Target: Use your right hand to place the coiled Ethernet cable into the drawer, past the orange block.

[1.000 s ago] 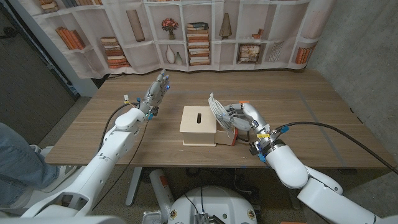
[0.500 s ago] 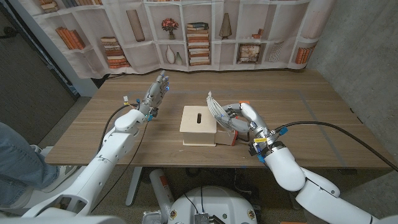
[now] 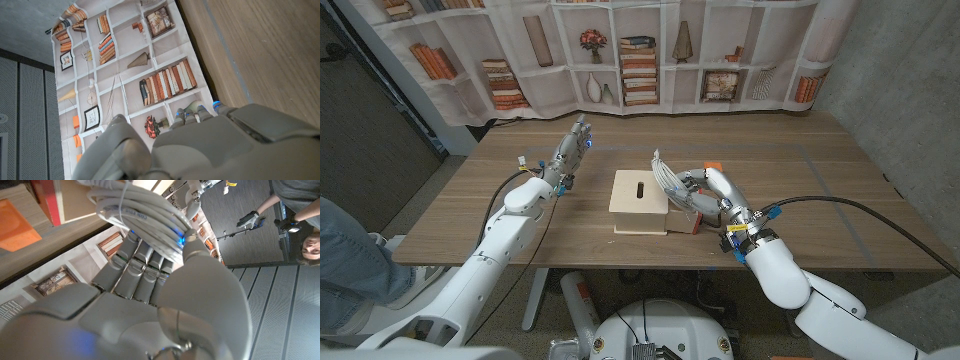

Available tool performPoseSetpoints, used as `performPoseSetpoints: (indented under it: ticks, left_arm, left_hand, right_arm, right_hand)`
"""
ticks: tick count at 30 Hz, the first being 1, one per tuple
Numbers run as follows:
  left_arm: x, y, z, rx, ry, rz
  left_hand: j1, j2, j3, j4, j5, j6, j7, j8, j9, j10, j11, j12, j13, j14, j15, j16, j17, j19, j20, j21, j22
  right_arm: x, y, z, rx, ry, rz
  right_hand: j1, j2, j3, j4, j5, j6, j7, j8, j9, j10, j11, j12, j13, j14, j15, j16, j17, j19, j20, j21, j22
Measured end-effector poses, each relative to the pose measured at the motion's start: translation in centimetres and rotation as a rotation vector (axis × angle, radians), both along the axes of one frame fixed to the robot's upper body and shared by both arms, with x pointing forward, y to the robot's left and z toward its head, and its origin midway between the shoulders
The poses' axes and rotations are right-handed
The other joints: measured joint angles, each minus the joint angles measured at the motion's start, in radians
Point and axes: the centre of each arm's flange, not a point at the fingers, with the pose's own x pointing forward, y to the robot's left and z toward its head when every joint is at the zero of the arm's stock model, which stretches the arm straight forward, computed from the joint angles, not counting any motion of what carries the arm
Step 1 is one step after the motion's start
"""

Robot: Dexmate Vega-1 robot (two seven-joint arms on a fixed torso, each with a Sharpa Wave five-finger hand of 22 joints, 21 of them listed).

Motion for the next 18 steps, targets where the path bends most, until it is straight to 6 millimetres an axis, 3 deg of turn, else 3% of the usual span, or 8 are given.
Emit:
performPoseSetpoints:
  ticks: [8,12,18]
  left_arm:
    - [-0.15,0.09,-0.32,-0.002,0.005,0.004]
    - [-0.2,0.07,-0.41,-0.002,0.006,0.004]
    - [-0.27,0.04,-0.58,-0.003,0.008,0.004]
  left_hand:
    - [0.0,0.0,-0.007,-0.002,0.0,0.0,0.0,0.0,0.0,0.0,0.0,0.0,0.0,0.0,0.0,0.0,0.0,0.0,0.0,0.0,0.0]
    - [0.004,0.004,-0.007,-0.002,0.0,0.0,0.0,0.0,0.0,0.0,0.0,0.0,0.0,0.0,0.0,0.0,0.0,0.0,0.0,0.0,0.0]
    - [0.004,0.004,-0.007,-0.002,0.0,0.0,0.0,0.0,0.0,0.0,0.0,0.0,0.0,0.0,0.0,0.0,0.0,0.0,0.0,0.0,0.0]
  right_arm:
    - [0.27,-0.03,-0.18,-0.007,0.013,0.004]
    - [0.34,-0.08,-0.3,-0.016,0.018,0.002]
    - [0.17,-0.1,-0.3,-0.039,0.014,0.002]
  right_hand:
    - [-0.006,0.006,-0.008,0.006,0.004,-0.006,-0.006,-0.003,0.0,-0.013,-0.009,-0.004,0.005,-0.006,0.005,-0.013,0.0,-0.007,0.001,0.004,-0.001]
    - [-0.006,0.05,-0.021,0.033,0.004,-0.038,-0.038,-0.023,0.005,-0.073,-0.015,-0.03,0.013,-0.067,0.027,-0.048,-0.007,-0.047,0.011,0.003,-0.011]
    - [-0.026,0.071,-0.03,0.042,0.004,-0.081,-0.067,-0.048,0.008,-0.176,-0.014,-0.07,0.013,-0.172,0.072,-0.098,-0.012,-0.12,0.034,-0.013,-0.014]
